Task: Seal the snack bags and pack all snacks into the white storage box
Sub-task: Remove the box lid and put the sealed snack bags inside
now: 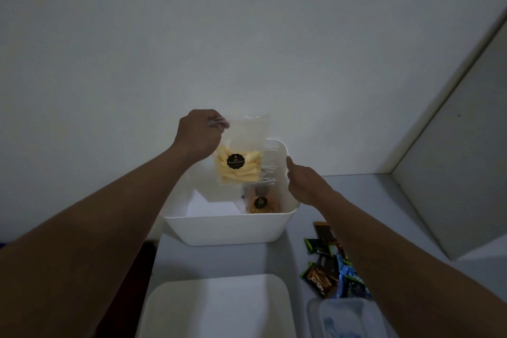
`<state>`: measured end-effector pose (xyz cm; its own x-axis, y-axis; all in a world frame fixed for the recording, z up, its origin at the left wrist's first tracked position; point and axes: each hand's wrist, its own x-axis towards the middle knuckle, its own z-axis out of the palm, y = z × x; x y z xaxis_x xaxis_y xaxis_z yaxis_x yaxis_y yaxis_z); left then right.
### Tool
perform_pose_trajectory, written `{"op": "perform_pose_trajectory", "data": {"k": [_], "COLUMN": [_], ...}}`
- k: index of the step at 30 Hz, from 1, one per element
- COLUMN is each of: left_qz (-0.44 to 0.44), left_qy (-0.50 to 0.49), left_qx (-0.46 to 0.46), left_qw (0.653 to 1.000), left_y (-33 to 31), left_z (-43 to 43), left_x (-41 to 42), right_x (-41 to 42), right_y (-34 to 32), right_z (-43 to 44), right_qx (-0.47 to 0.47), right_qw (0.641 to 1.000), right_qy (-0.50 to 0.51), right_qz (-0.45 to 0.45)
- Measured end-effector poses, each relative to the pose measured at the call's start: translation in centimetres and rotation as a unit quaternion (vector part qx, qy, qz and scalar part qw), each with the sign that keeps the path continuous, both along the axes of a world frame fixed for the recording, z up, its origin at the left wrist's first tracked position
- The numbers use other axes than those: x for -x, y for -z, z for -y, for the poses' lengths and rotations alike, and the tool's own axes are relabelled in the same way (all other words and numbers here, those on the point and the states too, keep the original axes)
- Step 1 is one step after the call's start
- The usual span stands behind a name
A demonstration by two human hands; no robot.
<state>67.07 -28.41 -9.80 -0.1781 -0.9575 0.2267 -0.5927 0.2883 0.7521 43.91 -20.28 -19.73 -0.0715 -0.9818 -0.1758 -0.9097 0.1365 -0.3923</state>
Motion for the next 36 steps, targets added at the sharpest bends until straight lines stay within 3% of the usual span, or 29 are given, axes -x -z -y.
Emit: {"op": "perform_pose_trajectory", "data": {"k": [10,17,25,31,36], "left_qz": [0.083,0.078,0.148,0.151,0.196], "left_qy": [0.042,0.037,0.01,0.014,0.005], "left_qx": [-0.106,-0.155,-0.141,-0.145,-0.094], "left_qw": [0.99,0.984,0.979,0.978,0.976], "left_y": [7.1,11.6,13.8,12.9,11.6], "left_z": [-0.8,-0.7,-0.8,-0.9,-1.9], "left_x": [2.2,4.5,6.0,6.1,6.1], "right_x": [1.1,1.0,0.7,0.8,1.1], "right_y": [0.6,0.9,0.4,0.2,-0.8], "right_z": [0.4,0.3,-0.1,-0.3,-1.0], "right_qx": [0.003,0.012,0.01,0.012,-0.007], "right_qw": [1.0,0.999,0.997,0.997,0.997], "right_qy": [-0.01,0.012,0.031,0.033,0.05], "right_qz": [-0.005,0.034,0.068,0.073,0.052]}}
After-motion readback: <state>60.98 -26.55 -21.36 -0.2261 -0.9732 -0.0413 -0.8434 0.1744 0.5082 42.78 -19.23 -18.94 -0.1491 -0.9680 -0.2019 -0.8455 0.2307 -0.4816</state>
